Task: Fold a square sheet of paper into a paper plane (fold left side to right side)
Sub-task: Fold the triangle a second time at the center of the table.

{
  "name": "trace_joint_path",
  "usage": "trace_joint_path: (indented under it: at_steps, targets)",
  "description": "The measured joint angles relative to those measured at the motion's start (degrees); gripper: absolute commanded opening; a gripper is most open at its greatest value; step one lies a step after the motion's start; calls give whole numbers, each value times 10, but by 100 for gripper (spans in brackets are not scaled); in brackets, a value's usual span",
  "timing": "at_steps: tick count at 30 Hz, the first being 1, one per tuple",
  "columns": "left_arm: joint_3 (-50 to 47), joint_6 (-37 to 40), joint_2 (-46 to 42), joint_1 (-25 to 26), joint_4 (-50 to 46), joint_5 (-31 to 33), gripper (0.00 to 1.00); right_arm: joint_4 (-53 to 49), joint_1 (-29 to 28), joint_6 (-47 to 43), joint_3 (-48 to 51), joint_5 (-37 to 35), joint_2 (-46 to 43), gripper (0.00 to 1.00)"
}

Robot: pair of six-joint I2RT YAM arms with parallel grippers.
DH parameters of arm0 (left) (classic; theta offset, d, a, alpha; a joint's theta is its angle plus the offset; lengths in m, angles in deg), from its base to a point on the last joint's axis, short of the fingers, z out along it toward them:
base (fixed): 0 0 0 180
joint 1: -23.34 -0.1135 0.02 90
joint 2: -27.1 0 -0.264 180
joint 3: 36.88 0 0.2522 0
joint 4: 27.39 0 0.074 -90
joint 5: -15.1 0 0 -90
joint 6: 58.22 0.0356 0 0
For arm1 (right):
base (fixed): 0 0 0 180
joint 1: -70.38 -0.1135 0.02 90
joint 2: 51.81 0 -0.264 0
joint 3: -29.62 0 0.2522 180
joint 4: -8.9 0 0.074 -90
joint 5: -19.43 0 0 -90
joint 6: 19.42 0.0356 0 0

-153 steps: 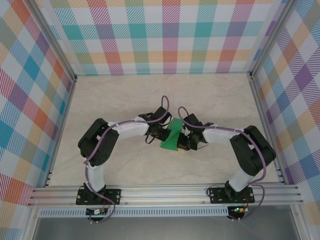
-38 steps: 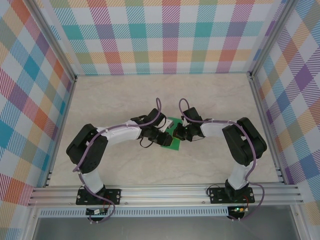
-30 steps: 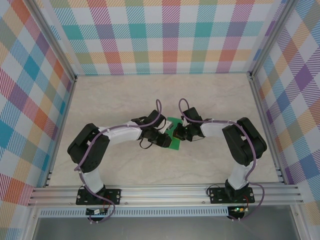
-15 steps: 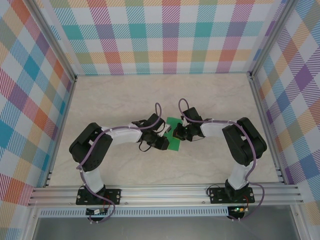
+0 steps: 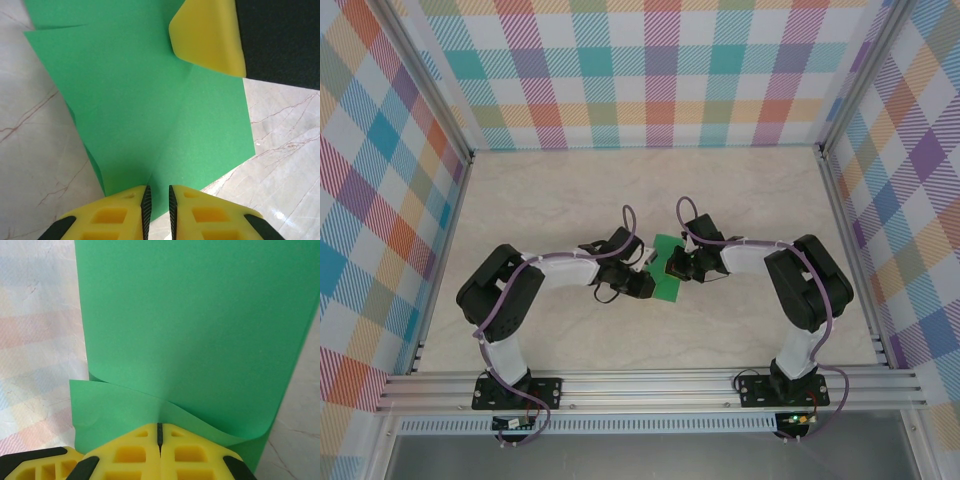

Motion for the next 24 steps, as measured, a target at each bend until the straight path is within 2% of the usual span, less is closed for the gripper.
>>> trace_joint_path:
  at_steps: [12, 24]
  targets:
    - [-82, -24, -34, -26, 100, -35, 19, -11, -1, -9, -5, -2, 0, 0]
    - [-143, -33, -99, -52, 79, -40, 19, -16, -2, -11, -8, -2, 1, 0]
